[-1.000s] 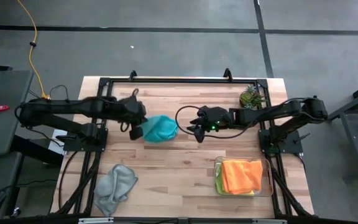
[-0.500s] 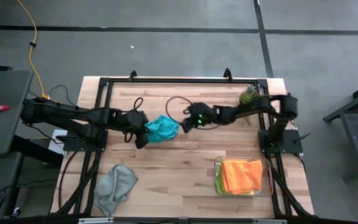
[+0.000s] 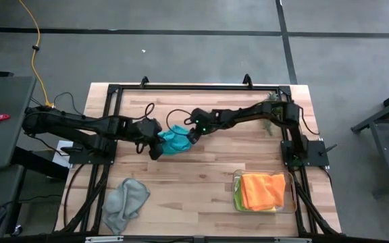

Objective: Fold microfiber towels
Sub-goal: Fold the blue microfiber cloth

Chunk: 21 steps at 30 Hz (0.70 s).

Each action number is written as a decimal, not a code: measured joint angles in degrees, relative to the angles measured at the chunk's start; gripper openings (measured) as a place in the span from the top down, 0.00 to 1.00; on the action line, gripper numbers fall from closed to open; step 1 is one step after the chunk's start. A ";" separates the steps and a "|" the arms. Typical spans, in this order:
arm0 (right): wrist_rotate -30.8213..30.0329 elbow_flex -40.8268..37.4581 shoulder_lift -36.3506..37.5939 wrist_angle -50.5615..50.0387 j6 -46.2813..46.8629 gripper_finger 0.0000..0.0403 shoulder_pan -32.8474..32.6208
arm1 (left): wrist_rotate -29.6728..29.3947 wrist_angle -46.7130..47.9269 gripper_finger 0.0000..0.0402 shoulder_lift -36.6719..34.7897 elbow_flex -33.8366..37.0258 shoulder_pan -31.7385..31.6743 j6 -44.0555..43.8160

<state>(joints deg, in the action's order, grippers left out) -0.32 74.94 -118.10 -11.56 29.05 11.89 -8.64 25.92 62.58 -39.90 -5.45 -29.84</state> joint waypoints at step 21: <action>-13.11 0.25 -3.13 -2.00 5.63 0.89 -4.70 | -2.02 -2.14 1.00 -0.01 0.00 -0.26 -2.22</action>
<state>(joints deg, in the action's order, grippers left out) -13.43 75.19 -121.24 -13.56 34.68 7.19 -10.67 23.78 62.57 -39.90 -5.71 -32.06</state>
